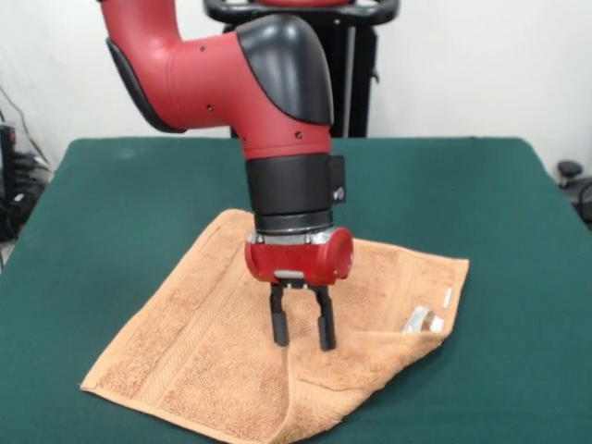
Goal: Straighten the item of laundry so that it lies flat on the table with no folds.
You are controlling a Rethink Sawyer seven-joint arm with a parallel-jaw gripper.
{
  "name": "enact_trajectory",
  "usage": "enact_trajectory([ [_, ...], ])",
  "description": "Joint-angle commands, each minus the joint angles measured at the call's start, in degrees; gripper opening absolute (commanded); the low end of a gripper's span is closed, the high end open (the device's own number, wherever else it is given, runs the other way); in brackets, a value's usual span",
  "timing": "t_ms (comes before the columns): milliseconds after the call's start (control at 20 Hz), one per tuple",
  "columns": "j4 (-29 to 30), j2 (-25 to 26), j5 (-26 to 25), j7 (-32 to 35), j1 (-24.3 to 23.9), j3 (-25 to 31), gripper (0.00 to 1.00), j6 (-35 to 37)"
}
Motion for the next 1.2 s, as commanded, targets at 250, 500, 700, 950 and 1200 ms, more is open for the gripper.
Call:
enact_trajectory([
  [250,5.52,0.04,-2.73,4.78,-2.97,13.19,1.00,6.95],
  [500,3.89,3.27,-5.79,1.45,-6.97,17.13,1.00,8.42],
  [700,3.83,3.28,-6.68,0.96,-8.68,18.67,1.00,9.69],
  [950,1.80,4.44,-7.42,0.86,-8.94,19.36,1.00,10.44],
  [1200,-1.21,6.57,-7.14,1.45,-7.00,18.97,1.00,9.28],
])
